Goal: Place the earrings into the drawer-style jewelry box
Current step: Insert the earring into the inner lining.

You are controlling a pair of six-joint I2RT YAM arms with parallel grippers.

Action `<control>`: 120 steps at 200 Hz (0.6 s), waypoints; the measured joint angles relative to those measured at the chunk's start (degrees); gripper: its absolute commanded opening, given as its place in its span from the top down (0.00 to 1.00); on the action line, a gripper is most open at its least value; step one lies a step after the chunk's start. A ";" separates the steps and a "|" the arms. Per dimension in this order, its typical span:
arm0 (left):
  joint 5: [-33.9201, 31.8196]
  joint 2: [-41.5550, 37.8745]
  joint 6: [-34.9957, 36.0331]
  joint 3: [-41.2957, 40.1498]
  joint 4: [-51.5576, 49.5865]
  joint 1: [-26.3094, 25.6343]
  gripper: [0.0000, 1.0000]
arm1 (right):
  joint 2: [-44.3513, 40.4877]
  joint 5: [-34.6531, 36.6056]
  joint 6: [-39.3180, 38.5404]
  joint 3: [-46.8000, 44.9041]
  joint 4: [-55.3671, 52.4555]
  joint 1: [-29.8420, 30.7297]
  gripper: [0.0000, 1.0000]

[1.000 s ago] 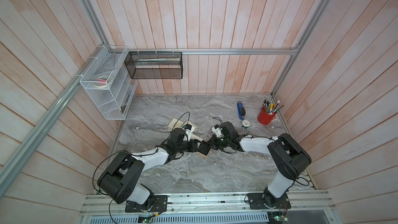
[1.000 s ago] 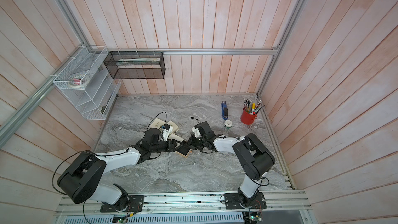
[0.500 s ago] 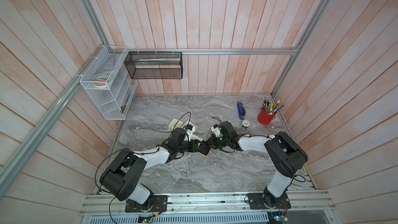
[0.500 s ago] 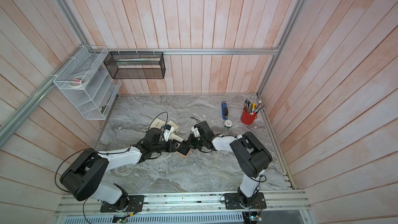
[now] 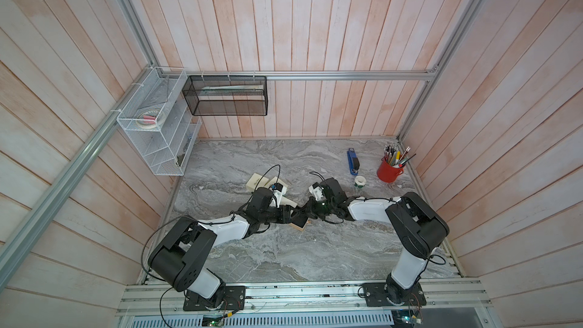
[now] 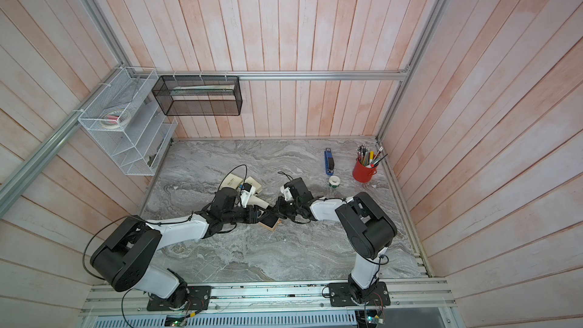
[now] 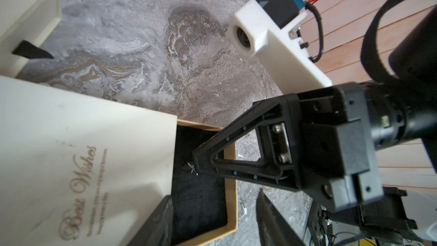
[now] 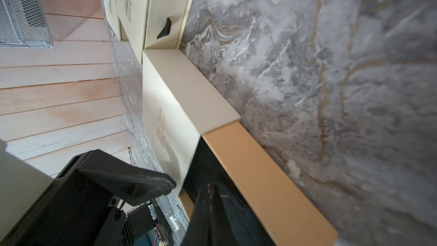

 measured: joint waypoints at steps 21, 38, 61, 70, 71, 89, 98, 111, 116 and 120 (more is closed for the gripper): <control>0.00 0.02 0.00 0.00 -0.02 0.00 0.43 | 0.00 0.33 -0.22 0.00 -0.50 0.00 1.00; -0.02 0.26 0.02 0.02 -0.02 0.00 0.43 | 0.00 0.70 -0.44 0.00 -1.40 0.00 1.00; -0.02 0.70 0.02 0.17 -0.15 0.00 0.43 | 0.00 1.49 -0.94 0.02 -2.62 0.00 1.00; -0.02 0.74 0.02 0.39 -0.35 0.00 0.43 | 0.00 1.75 -1.09 0.02 -2.97 0.02 1.00; -0.02 0.74 0.02 0.42 -0.37 0.00 0.43 | 0.00 1.77 -1.11 0.02 -3.02 0.02 1.00; -0.02 0.87 0.13 0.57 -0.50 0.00 0.43 | 0.00 2.23 -1.33 0.11 -3.65 0.11 1.00; 0.00 0.90 0.22 0.57 -0.63 0.00 0.43 | 0.00 2.40 -1.53 0.17 -3.93 0.17 1.00; 0.00 0.90 0.24 0.59 -0.66 0.00 0.43 | 0.00 2.60 -1.73 0.35 -4.44 0.24 1.00; 0.00 0.90 0.26 0.59 -0.66 0.00 0.42 | 0.00 2.62 -1.79 0.44 -4.59 0.26 1.00; 0.00 0.90 0.26 0.59 -0.66 0.00 0.43 | 0.00 2.71 -1.86 0.48 -4.66 0.26 1.00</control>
